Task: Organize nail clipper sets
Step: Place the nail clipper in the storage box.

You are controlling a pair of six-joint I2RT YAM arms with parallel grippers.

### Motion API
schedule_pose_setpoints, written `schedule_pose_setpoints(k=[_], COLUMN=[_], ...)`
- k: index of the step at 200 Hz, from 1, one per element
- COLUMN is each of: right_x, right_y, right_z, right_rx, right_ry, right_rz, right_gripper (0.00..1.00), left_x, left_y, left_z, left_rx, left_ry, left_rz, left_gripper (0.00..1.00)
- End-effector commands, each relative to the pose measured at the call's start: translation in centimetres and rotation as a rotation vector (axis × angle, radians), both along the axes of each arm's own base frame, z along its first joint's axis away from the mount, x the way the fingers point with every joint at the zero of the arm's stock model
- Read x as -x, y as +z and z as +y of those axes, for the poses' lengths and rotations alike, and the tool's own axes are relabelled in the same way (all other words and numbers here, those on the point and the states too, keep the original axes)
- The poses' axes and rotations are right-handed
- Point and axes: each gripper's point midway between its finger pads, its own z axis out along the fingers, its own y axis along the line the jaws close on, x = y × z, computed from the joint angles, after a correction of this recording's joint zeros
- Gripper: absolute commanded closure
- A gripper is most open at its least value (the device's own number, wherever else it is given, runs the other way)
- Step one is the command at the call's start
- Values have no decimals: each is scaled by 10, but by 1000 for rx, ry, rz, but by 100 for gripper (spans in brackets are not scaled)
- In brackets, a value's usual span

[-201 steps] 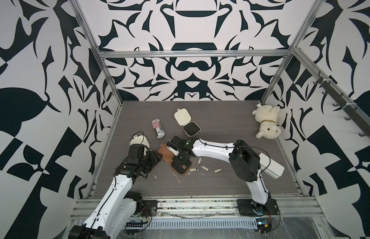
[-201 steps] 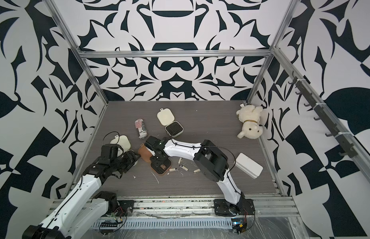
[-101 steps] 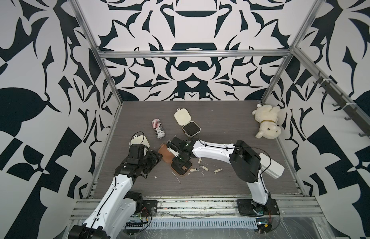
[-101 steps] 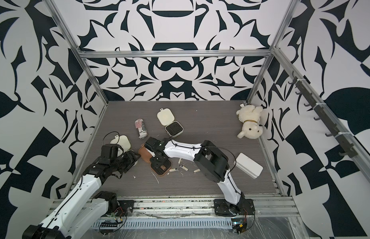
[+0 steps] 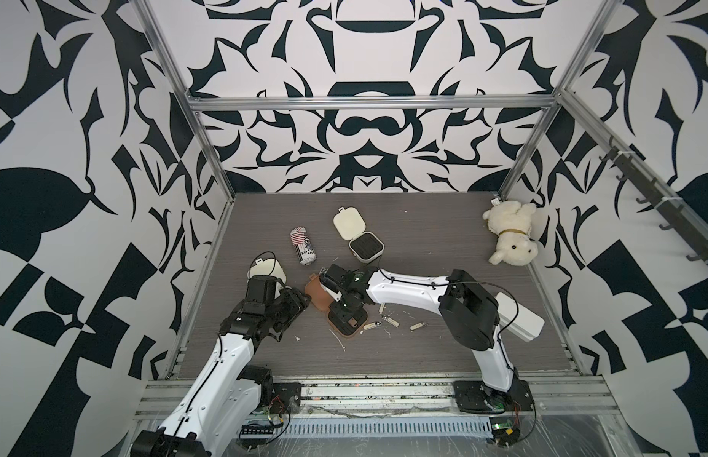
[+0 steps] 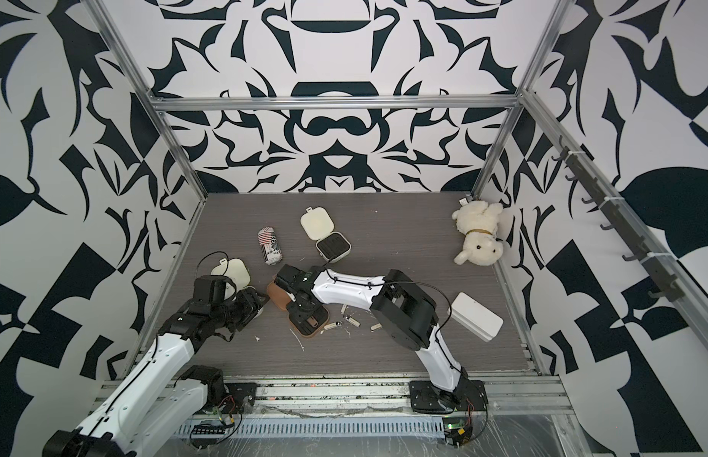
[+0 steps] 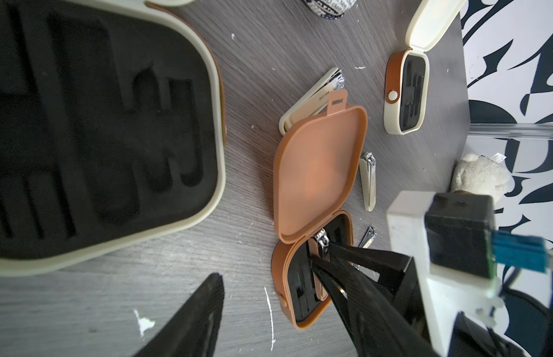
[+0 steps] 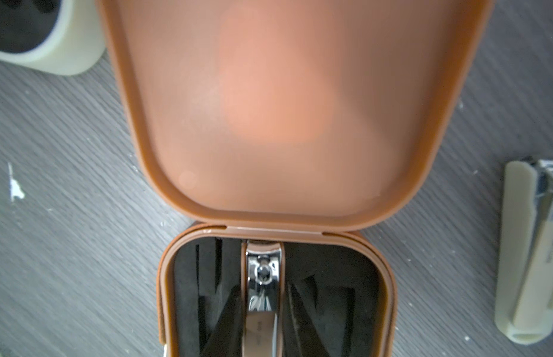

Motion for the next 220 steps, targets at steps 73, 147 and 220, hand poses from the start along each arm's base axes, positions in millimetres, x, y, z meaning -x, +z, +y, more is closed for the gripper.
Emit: schedule_pose_setpoints(k=[73, 147, 220], right_x=[-3, 0, 5], right_y=[34, 45, 41], right_z=[1, 3, 4], right_rx=[-46, -67, -56], right_ry=[-78, -81, -88], right_rz=[-33, -54, -47], right_gripper=[92, 92, 92], left_x=[6, 7, 8], left_y=[-8, -10, -11], left_z=[-3, -3, -3], left_rx=[20, 23, 25], left_ry=[-15, -17, -18], left_rz=[23, 26, 25], left_gripper=[33, 33, 33])
